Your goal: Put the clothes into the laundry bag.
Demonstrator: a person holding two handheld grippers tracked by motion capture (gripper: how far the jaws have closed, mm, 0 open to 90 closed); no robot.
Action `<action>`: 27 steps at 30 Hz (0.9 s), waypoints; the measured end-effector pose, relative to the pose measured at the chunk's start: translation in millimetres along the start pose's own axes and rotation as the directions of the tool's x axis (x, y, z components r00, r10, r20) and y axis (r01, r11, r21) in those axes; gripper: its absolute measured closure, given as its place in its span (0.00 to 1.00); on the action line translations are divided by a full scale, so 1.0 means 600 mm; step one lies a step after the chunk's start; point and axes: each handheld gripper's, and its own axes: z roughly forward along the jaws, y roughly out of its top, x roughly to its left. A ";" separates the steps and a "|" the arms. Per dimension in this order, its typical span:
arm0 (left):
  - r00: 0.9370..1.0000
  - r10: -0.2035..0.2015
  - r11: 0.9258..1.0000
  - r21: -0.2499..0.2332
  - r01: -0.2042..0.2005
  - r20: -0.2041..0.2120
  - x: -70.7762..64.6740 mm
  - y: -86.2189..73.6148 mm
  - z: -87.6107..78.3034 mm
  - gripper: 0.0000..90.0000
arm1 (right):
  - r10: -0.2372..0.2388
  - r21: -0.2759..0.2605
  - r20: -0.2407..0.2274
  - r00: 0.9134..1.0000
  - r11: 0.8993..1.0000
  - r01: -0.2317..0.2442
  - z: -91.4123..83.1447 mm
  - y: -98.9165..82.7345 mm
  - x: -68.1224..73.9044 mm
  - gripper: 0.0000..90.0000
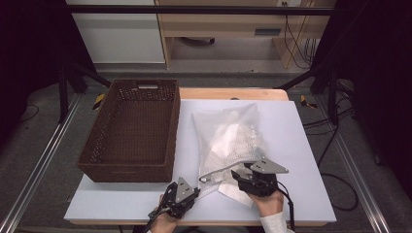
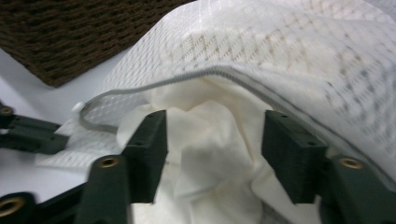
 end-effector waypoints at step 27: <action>1.000 0.017 1.000 0.005 -0.017 -0.014 -0.003 0.002 0.001 0.98 | -0.061 0.040 -0.104 0.993 0.997 0.065 0.049 -0.006 0.025 0.97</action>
